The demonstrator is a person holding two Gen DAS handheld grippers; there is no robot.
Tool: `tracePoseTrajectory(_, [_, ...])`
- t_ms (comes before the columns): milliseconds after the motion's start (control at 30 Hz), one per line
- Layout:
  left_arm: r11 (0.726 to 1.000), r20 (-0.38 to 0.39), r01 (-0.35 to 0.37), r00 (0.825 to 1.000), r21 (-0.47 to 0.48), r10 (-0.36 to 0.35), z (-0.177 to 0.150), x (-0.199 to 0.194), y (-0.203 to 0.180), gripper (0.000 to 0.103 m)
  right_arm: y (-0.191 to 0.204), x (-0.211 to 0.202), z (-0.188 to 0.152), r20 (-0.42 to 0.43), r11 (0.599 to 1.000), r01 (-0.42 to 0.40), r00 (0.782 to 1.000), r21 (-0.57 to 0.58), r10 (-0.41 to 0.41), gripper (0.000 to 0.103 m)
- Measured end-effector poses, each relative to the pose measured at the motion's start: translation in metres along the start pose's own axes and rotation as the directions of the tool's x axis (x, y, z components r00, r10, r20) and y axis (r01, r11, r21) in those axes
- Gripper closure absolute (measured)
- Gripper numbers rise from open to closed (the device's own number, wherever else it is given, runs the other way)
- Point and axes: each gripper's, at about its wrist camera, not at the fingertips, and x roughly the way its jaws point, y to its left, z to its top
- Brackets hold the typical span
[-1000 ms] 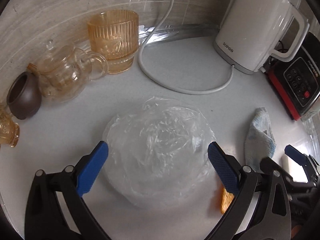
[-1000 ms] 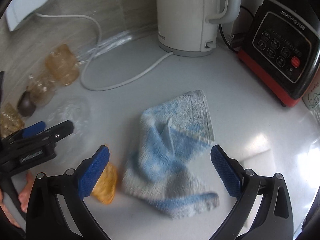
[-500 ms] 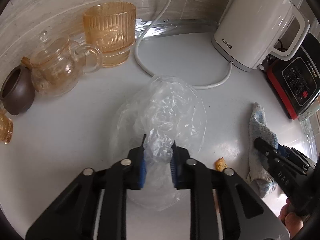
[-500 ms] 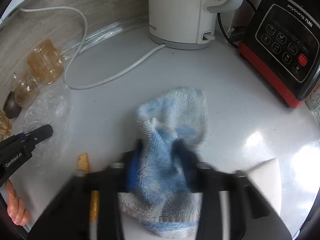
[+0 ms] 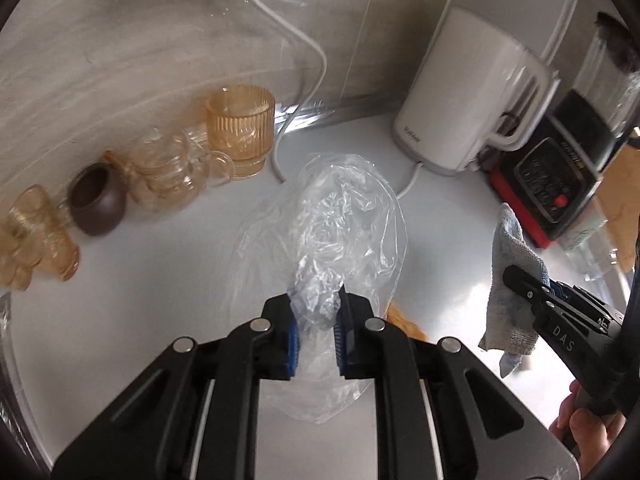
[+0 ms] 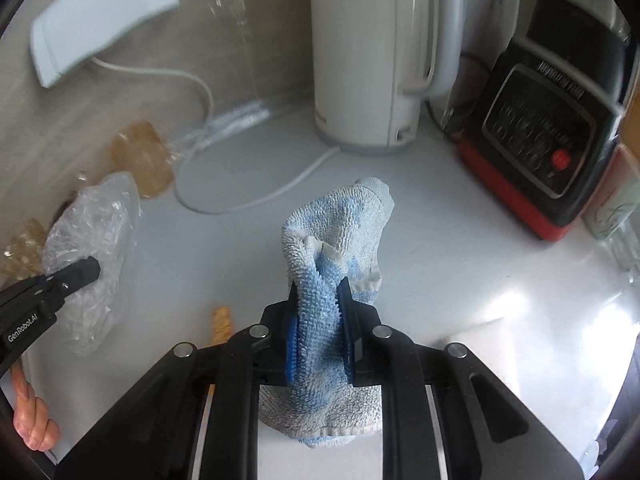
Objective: Collect trash
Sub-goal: 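Grasp the clear plastic bag with the left gripper while the right grasps the blue-white towel, then carry the plastic bag and towel over the green basket and release both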
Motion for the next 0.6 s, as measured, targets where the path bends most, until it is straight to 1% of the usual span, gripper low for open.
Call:
tracePoseTrajectory(133, [1.000,0.012,-0.007,1.000,-0.001,0.007,-0.016,-0.033,-0.005,0.090,0.002,-0.047,-0.014,0.042,0.999,-0.043,0.998,-0.011,0.043,0.085])
tracePoseTrajectory(233, [1.000,0.018,-0.013,1.000,-0.005,0.013,-0.038,-0.059,-0.012,0.090,0.003,-0.083,-0.035,0.060,0.997,-0.070,0.996,-0.041,0.073,0.085])
tracePoseTrajectory(367, [1.000,0.006,-0.007,1.000,-0.016,0.007,-0.078,-0.095,-0.029,0.090,0.001,-0.129,-0.074,0.068,0.987,-0.121,0.989,-0.104,0.128,0.085])
tracePoseTrajectory(500, [0.999,-0.001,-0.016,1.000,-0.034,0.016,-0.124,-0.124,-0.049,0.090,-0.003,-0.164,-0.118,0.043,0.970,-0.176,0.982,-0.168,0.186,0.085])
tracePoseTrajectory(600, [0.997,-0.035,0.009,0.999,-0.076,-0.012,-0.169,-0.146,-0.066,0.090,-0.010,-0.188,-0.153,0.016,0.953,-0.214,0.975,-0.217,0.223,0.085])
